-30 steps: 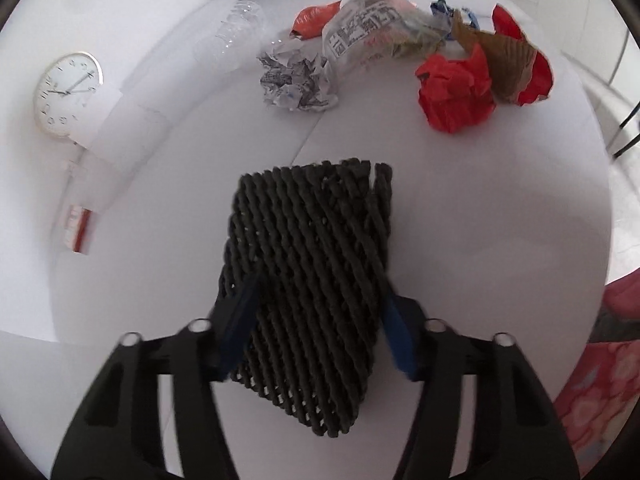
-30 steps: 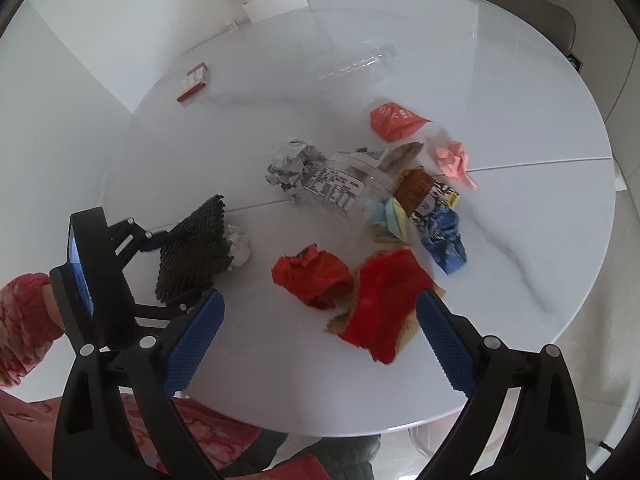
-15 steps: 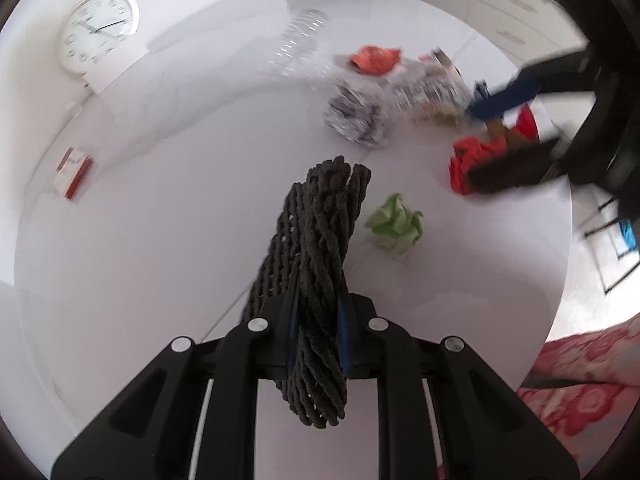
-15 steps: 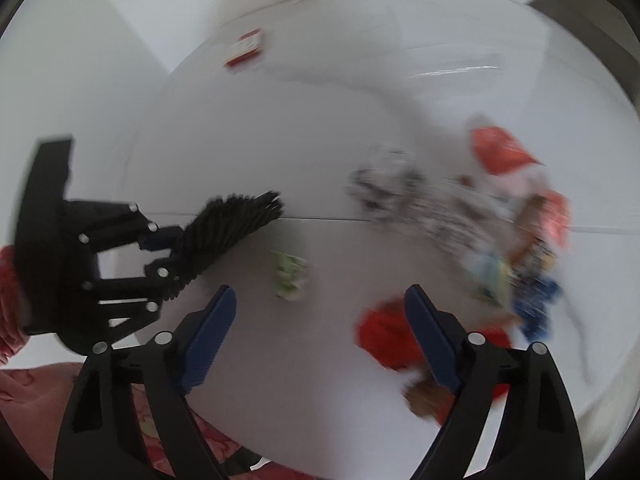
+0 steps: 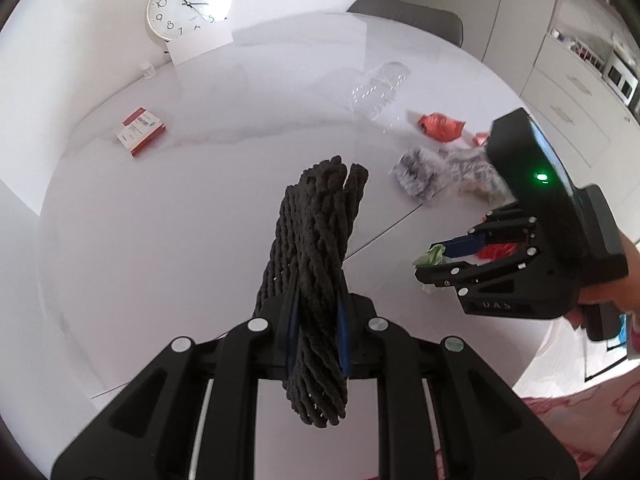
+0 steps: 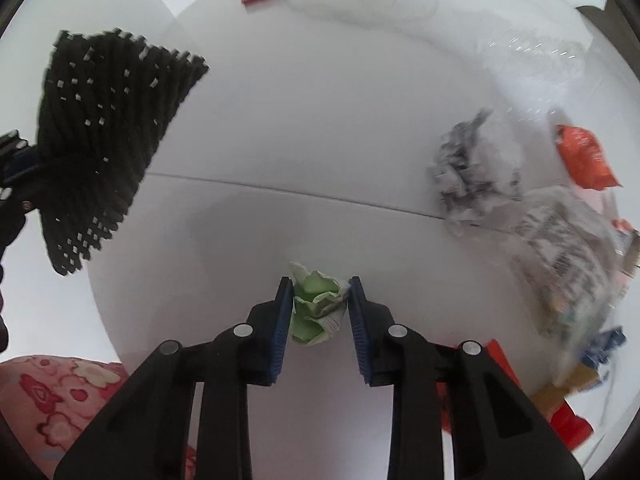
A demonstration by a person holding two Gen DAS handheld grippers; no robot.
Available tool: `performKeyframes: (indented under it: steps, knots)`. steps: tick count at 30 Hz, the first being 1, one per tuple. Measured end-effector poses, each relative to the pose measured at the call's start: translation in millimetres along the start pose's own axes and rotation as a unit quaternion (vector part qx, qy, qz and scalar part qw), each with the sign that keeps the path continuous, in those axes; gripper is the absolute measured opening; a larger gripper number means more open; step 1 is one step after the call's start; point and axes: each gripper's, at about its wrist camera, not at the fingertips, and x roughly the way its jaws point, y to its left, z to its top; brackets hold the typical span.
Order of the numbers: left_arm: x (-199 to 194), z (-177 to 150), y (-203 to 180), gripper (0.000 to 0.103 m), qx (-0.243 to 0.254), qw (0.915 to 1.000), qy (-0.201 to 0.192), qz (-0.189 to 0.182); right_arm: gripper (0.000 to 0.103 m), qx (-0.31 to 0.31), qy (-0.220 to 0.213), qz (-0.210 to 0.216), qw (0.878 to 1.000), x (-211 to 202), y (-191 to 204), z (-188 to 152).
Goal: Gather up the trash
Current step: 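Drop the black net and green wrapper into the wastebasket with both grippers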
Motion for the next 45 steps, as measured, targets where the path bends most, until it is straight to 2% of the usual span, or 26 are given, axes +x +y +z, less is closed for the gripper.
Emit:
performKeyframes:
  steps: [3, 6, 10, 13, 15, 16, 18, 20, 23, 26, 30, 37, 38, 40, 41, 42, 45]
  knots:
    - [-15.0, 8.9, -16.7, 0.016, 0.005, 0.9998, -0.018, -0.011, 0.028, 0.035, -0.046, 0.011, 0.998, -46.5, -15.9, -15.4]
    - [-33.7, 18.8, -44.4, 0.016, 0.032, 0.9982, -0.042, -0.030, 0.029, 0.080, -0.094, 0.002, 0.992, -101.1, -41.2, -48.6]
    - [-42.4, 35.7, -107.6, 0.016, 0.074, 0.9914, -0.057, -0.091, 0.029, 0.156, -0.137, -0.064, 0.976, -171.6, -89.5, -119.2]
    - [-39.6, 40.9, -170.6, 0.016, 0.117, 0.9827, -0.053, -0.134, 0.029, 0.206, -0.139, -0.114, 0.962, -195.1, -125.3, -171.5]
    - [-35.1, 38.2, -224.2, 0.016, 0.155, 0.9719, -0.039, -0.173, 0.029, 0.255, -0.132, -0.141, 0.947, -203.1, -153.7, -214.8]
    - [-32.5, 35.8, -237.7, 0.016, 0.165, 0.9685, -0.033, -0.184, 0.029, 0.276, -0.132, -0.145, 0.941, -205.0, -165.3, -233.0]
    - [-22.2, 26.9, -284.7, 0.016, 0.197, 0.9563, -0.007, -0.216, 0.029, 0.317, -0.123, -0.158, 0.927, -203.1, -189.6, -273.4]
    - [-5.8, 17.2, -326.0, 0.016, 0.225, 0.9452, 0.019, -0.235, 0.029, 0.336, -0.110, -0.169, 0.920, -195.1, -206.4, -299.2]
    - [28.2, -1.1, -372.0, 0.016, 0.244, 0.9356, 0.067, -0.246, 0.029, 0.368, -0.093, -0.161, 0.911, -176.8, -225.3, -335.0]
    - [70.3, -19.5, -407.2, 0.016, 0.251, 0.9319, 0.114, -0.236, 0.029, 0.389, -0.079, -0.151, 0.905, -165.1, -244.7, -367.6]
    - [117.7, -37.0, -433.4, 0.016, 0.246, 0.9303, 0.160, -0.221, 0.029, 0.400, -0.068, -0.137, 0.904, -145.0, -252.5, -392.3]
    - [159.1, -59.7, -459.7, 0.016, 0.232, 0.9270, 0.208, -0.209, 0.030, 0.411, -0.055, -0.110, 0.903, -116.1, -266.3, -413.9]
    - [160.0, -59.8, -458.2, 0.019, 0.227, 0.9276, 0.214, -0.205, 0.030, 0.411, -0.055, -0.108, 0.903, -117.0, -263.9, -417.6]
    - [158.1, -65.2, -453.1, 0.031, 0.225, 0.9281, 0.215, -0.204, 0.030, 0.413, -0.054, -0.104, 0.903, -112.8, -265.2, -419.7]
    - [157.1, -66.0, -453.1, 0.042, 0.224, 0.9302, 0.210, -0.201, 0.030, 0.413, -0.053, -0.101, 0.903, -110.3, -266.4, -420.1]
    - [155.7, -66.5, -453.0, 0.049, 0.223, 0.9318, 0.204, -0.201, 0.030, 0.413, -0.053, -0.100, 0.903, -109.0, -267.8, -421.4]
    - [150.0, -67.2, -458.8, 0.051, 0.226, 0.9329, 0.197, -0.200, 0.030, 0.415, -0.052, -0.097, 0.903, -109.3, -272.6, -423.4]
